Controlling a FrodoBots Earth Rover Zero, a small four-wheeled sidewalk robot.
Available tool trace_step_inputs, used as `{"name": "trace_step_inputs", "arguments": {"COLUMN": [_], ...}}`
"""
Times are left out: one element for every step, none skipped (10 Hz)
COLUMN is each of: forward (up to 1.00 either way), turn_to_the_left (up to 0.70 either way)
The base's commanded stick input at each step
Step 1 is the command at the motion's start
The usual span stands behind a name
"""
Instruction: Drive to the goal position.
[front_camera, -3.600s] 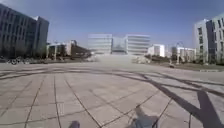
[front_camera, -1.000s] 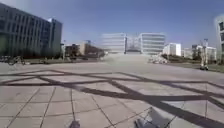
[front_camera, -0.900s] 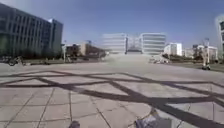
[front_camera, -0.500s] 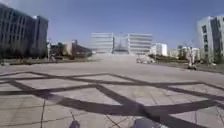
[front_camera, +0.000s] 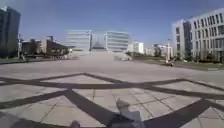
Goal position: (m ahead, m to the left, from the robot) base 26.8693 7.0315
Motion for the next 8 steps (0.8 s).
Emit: {"name": "trace_step_inputs", "arguments": {"forward": [1.0,1.0,1.0,1.0,1.0,1.0,1.0,1.0], "turn_to_the_left": [0.0,0.0,0.0,0.0,0.0,0.0,0.0,0.0]}}
